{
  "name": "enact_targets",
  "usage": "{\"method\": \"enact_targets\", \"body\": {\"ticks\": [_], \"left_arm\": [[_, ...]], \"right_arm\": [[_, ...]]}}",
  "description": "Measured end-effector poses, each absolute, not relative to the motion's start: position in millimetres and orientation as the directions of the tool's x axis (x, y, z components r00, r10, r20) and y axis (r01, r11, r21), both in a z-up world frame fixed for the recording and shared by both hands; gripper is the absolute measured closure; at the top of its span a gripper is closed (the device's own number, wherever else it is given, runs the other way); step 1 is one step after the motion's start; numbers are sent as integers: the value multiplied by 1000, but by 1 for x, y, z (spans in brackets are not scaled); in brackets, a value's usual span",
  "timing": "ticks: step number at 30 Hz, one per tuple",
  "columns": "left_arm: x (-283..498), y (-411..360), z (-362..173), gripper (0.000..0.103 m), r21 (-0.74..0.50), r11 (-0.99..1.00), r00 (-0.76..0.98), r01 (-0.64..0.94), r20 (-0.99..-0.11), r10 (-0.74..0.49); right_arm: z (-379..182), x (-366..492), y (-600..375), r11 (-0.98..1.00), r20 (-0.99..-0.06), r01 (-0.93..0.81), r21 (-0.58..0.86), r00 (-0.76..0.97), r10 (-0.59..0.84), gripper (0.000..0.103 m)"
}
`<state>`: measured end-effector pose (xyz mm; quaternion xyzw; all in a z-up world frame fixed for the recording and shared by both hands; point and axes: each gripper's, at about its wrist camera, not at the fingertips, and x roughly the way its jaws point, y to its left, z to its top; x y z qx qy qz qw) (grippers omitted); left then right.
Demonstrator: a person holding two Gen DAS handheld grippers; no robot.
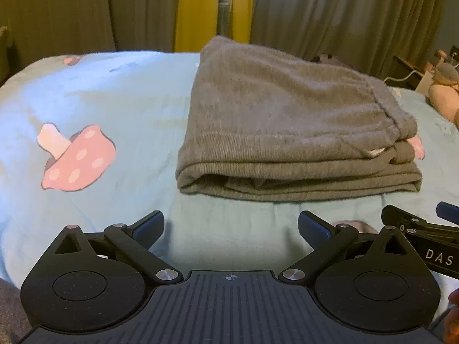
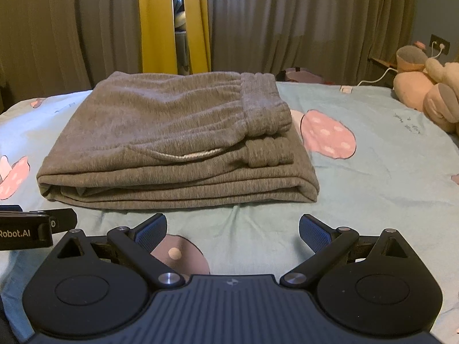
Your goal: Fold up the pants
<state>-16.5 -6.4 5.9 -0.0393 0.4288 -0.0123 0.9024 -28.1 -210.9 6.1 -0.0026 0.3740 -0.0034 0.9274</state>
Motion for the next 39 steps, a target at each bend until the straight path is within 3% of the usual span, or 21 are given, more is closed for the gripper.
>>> {"method": "enact_targets", "body": {"ticks": [39], "left_arm": [[-19, 1, 8, 1, -114, 993, 635, -21, -769, -74]], "right_arm": [[8, -32, -214, 1000, -684, 28, -1, 730, -21, 4]]}}
